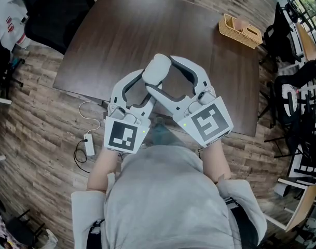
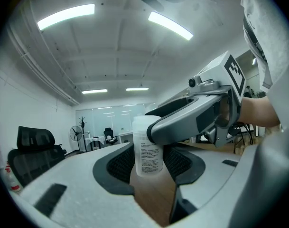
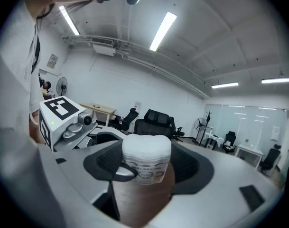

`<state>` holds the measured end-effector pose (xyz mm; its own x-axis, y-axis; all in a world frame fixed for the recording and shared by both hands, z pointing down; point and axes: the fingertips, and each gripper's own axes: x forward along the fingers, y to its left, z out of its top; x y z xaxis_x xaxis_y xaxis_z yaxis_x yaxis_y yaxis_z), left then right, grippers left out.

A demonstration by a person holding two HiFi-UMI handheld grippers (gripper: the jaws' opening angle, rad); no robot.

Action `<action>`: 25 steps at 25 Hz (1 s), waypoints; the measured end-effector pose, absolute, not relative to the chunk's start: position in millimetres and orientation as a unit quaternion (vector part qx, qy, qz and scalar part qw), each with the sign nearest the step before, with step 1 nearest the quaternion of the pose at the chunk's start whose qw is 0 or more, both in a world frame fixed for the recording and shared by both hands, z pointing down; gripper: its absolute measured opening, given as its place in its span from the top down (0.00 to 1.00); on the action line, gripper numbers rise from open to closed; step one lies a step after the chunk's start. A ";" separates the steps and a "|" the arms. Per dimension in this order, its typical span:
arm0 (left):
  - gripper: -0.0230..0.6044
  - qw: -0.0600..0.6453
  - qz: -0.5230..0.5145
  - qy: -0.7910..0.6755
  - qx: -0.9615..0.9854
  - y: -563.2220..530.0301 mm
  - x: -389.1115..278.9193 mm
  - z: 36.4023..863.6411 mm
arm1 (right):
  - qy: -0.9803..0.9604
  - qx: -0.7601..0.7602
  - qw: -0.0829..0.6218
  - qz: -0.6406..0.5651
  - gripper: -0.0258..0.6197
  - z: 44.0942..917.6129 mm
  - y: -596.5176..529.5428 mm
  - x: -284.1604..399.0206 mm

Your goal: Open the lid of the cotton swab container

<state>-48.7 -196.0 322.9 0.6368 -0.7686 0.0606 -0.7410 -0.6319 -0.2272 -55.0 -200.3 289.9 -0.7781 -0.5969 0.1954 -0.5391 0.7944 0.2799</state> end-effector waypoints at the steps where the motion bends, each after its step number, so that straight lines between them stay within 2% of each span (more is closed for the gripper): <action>1: 0.67 0.090 -0.076 0.420 -0.900 -196.4 -49.1 322.5 | -0.939 0.302 0.133 -0.097 0.52 289.5 -201.0 -55.5; 7: 0.67 0.118 -0.083 0.435 -0.889 -198.9 -49.9 319.9 | -0.949 0.297 0.097 -0.033 0.52 287.9 -205.1 -51.9; 13: 0.67 0.127 -0.080 0.448 -0.882 -198.8 -52.4 318.1 | -0.951 0.291 0.098 -0.024 0.52 287.5 -204.4 -53.9; 17: 0.67 0.123 -0.119 0.446 -0.879 -198.7 -49.4 329.7 | -0.948 0.298 0.109 -0.039 0.52 284.9 -203.6 -51.8; 21: 0.67 0.123 -0.127 0.437 -0.882 -193.7 -42.0 337.4 | -0.950 0.296 0.084 -0.051 0.52 269.9 -204.2 -55.8; 25: 0.67 0.114 -0.124 0.429 -0.888 -190.9 -39.0 340.0 | -0.952 0.286 0.101 -0.046 0.52 272.3 -207.3 -60.0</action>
